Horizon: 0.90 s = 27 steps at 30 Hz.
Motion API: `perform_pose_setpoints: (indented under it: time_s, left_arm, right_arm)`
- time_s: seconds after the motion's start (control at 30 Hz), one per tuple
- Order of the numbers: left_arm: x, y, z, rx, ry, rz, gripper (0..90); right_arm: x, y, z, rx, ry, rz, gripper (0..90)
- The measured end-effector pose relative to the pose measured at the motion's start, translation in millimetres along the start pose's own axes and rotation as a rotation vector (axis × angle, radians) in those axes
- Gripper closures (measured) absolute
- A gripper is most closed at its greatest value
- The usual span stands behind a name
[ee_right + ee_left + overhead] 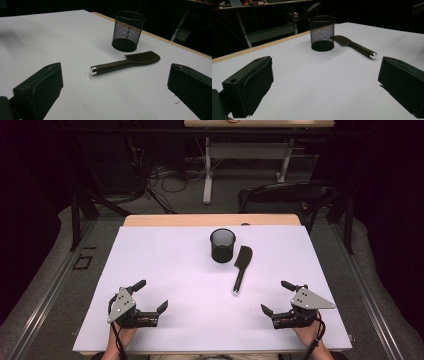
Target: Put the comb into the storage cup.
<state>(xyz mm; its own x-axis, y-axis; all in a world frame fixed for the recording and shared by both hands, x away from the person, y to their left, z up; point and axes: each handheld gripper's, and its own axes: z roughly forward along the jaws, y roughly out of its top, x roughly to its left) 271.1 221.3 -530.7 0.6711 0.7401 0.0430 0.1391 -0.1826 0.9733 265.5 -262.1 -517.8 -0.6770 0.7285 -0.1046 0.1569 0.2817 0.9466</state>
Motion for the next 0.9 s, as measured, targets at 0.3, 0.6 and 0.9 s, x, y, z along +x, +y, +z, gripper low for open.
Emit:
perform_pose_setpoints:
  time_s: [0.3, 0.6, 0.9]
  left_arm:
    - [3.7, 0.8, 2.0, -0.005, 0.004, -0.006, 0.0]
    - [7.1, 2.4, 6.9, -0.001, -0.009, -0.005, 0.0]
    - [5.6, 3.0, 9.4, 0.003, -0.018, 0.000, 0.0]
  right_arm:
    - [-1.6, 0.0, 4.9, 0.020, 0.023, 0.008, 0.0]
    - [-0.8, 3.0, 12.8, 0.063, 0.022, 0.016, 0.0]
    - [-2.9, 7.5, 27.5, 0.088, 0.047, 0.023, 0.0]
